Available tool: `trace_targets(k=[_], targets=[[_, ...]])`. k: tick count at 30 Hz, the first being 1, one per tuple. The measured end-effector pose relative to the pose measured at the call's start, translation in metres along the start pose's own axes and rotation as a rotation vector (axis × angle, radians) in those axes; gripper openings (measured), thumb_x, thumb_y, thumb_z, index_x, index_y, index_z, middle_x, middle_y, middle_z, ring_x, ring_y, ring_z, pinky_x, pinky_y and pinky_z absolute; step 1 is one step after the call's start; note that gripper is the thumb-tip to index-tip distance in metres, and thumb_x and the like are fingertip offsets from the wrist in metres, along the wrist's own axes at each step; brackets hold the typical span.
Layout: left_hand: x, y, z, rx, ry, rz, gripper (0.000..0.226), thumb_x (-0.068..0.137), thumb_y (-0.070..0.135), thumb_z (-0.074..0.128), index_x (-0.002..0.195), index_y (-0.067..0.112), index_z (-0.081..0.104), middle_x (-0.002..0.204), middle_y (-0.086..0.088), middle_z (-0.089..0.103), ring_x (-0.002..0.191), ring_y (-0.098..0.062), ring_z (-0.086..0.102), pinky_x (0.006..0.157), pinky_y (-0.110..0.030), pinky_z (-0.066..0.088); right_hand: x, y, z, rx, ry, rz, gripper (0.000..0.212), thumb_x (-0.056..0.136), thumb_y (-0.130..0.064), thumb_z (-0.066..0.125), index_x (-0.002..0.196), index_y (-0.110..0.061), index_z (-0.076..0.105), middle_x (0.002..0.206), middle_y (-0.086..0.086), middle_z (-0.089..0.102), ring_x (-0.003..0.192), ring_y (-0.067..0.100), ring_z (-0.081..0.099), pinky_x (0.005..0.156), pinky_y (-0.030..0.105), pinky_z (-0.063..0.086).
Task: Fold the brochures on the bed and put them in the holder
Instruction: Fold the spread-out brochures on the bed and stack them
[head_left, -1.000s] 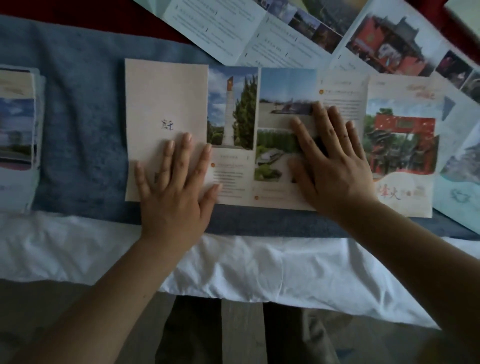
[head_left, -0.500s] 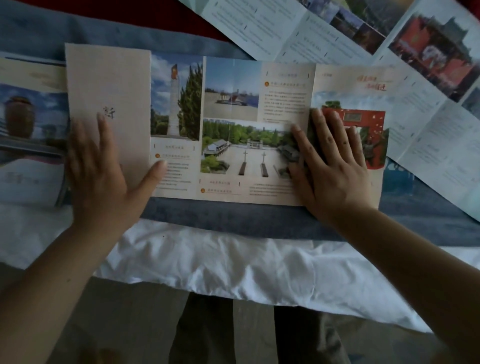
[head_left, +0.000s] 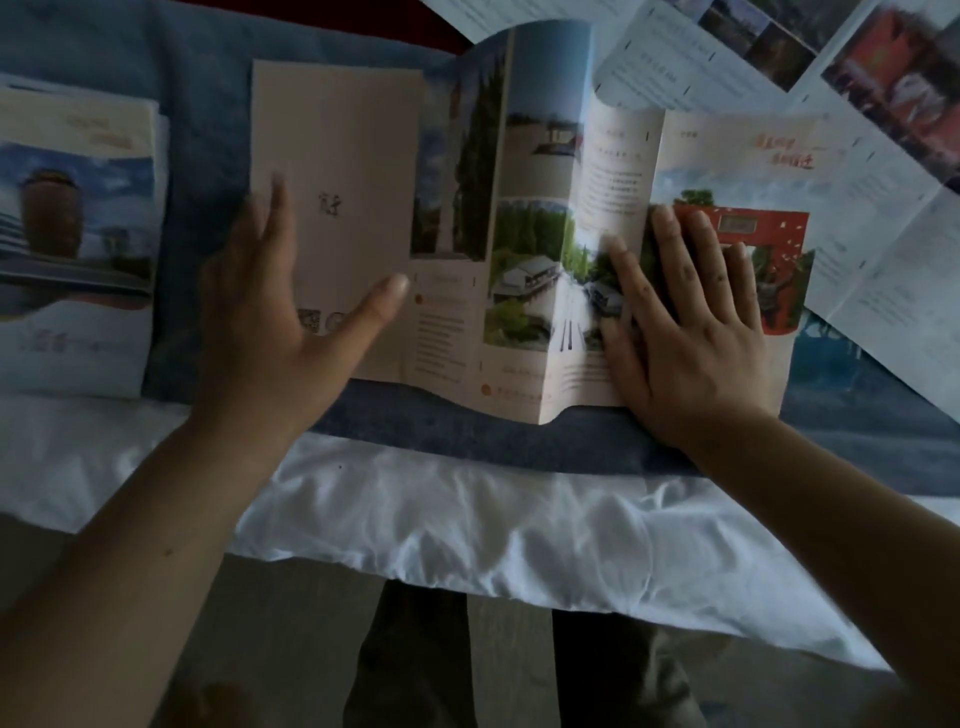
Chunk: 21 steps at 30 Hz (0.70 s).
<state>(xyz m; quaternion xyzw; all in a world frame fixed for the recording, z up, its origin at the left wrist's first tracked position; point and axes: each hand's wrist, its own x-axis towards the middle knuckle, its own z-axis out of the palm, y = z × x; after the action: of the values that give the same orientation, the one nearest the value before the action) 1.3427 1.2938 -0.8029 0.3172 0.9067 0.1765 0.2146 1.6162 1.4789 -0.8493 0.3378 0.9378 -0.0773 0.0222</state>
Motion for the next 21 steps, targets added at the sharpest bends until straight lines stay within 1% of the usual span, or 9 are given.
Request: trace_targets(k=[4, 8, 9, 11, 12, 14, 17, 19, 21], targets=[[-0.008, 0.019, 0.010, -0.125, 0.010, -0.050, 0.103, 0.075, 0.097, 0.043, 0.158, 0.051, 0.004, 0.173, 0.005, 0.002, 0.158, -0.026, 0.004, 0.123, -0.057, 0.014, 0.000, -0.001, -0.004, 0.005, -0.022, -0.016, 0.062, 0.108, -0.052, 0.025, 0.165, -0.033, 0.011, 0.173, 0.008, 0.002, 0.159, 0.027, -0.004, 0.128, 0.052, 0.001], [-0.006, 0.019, 0.016, -0.185, 0.085, -0.166, 0.097, 0.079, 0.091, 0.047, 0.159, 0.051, 0.007, 0.173, 0.004, 0.002, 0.158, -0.026, 0.004, 0.124, -0.058, 0.014, 0.000, -0.007, -0.013, 0.090, 0.051, -0.072, 0.063, 0.109, -0.038, 0.039, 0.164, -0.035, 0.009, 0.169, 0.022, 0.012, 0.157, 0.043, 0.005, 0.124, 0.065, 0.006], [-0.006, 0.017, 0.017, -0.188, 0.101, -0.192, 0.095, 0.082, 0.088, 0.047, 0.160, 0.049, 0.009, 0.172, 0.004, 0.005, 0.157, -0.026, 0.006, 0.125, -0.058, 0.015, 0.001, -0.010, -0.016, 0.108, 0.059, -0.091, 0.069, 0.107, -0.030, 0.046, 0.163, -0.036, 0.005, 0.169, 0.025, 0.012, 0.156, 0.047, 0.005, 0.122, 0.069, 0.006], [-0.005, 0.011, 0.017, -0.177, 0.131, -0.213, 0.091, 0.086, 0.083, 0.046, 0.162, 0.042, 0.014, 0.171, 0.003, 0.012, 0.156, -0.026, 0.012, 0.125, -0.057, 0.019, 0.005, -0.018, -0.022, 0.118, 0.045, -0.149, 0.099, 0.094, 0.001, 0.060, 0.161, -0.040, 0.000, 0.168, 0.027, 0.007, 0.154, 0.052, 0.003, 0.120, 0.073, 0.006], [-0.005, 0.008, 0.016, -0.158, 0.145, -0.212, 0.090, 0.087, 0.081, 0.045, 0.162, 0.039, 0.016, 0.170, 0.002, 0.014, 0.155, -0.026, 0.016, 0.124, -0.056, 0.021, 0.007, -0.023, -0.024, 0.111, 0.032, -0.182, 0.114, 0.082, 0.015, 0.060, 0.161, -0.041, -0.001, 0.168, 0.026, 0.004, 0.154, 0.051, 0.002, 0.119, 0.074, 0.007], [-0.004, 0.001, 0.012, -0.113, 0.166, -0.205, 0.090, 0.088, 0.080, 0.043, 0.162, 0.036, 0.020, 0.169, -0.001, 0.017, 0.154, -0.027, 0.019, 0.124, -0.056, 0.022, 0.011, -0.033, -0.027, 0.107, -0.019, -0.240, 0.126, 0.070, 0.024, 0.055, 0.162, -0.044, 0.003, 0.170, 0.021, 0.000, 0.155, 0.048, -0.003, 0.118, 0.075, 0.008], [-0.002, -0.011, 0.005, -0.067, 0.178, -0.215, 0.090, 0.088, 0.082, 0.040, 0.162, 0.034, 0.022, 0.169, -0.002, 0.016, 0.154, -0.031, 0.017, 0.124, -0.057, 0.020, 0.016, -0.042, -0.026, 0.096, -0.124, -0.298, 0.115, 0.078, 0.012, 0.061, 0.162, -0.047, 0.009, 0.171, 0.016, -0.005, 0.156, 0.045, -0.008, 0.120, 0.072, 0.007], [0.000, -0.021, 0.000, -0.004, 0.184, -0.252, 0.091, 0.087, 0.083, 0.036, 0.162, 0.034, 0.020, 0.171, -0.003, 0.010, 0.155, -0.036, 0.013, 0.123, -0.061, 0.013, 0.017, -0.048, -0.023, 0.083, -0.194, -0.337, 0.094, 0.088, -0.009, 0.055, 0.162, -0.046, 0.012, 0.172, 0.015, -0.006, 0.155, 0.047, -0.009, 0.120, 0.072, 0.003], [0.001, -0.030, -0.004, 0.042, 0.170, -0.277, 0.092, 0.086, 0.086, 0.033, 0.162, 0.037, 0.014, 0.172, -0.003, 0.002, 0.156, -0.039, 0.007, 0.121, -0.064, 0.007, 0.019, -0.053, -0.022, 0.064, -0.259, -0.331, 0.086, 0.089, -0.021, 0.049, 0.162, -0.046, 0.012, 0.172, 0.012, -0.006, 0.155, 0.047, -0.011, 0.119, 0.073, -0.001]])
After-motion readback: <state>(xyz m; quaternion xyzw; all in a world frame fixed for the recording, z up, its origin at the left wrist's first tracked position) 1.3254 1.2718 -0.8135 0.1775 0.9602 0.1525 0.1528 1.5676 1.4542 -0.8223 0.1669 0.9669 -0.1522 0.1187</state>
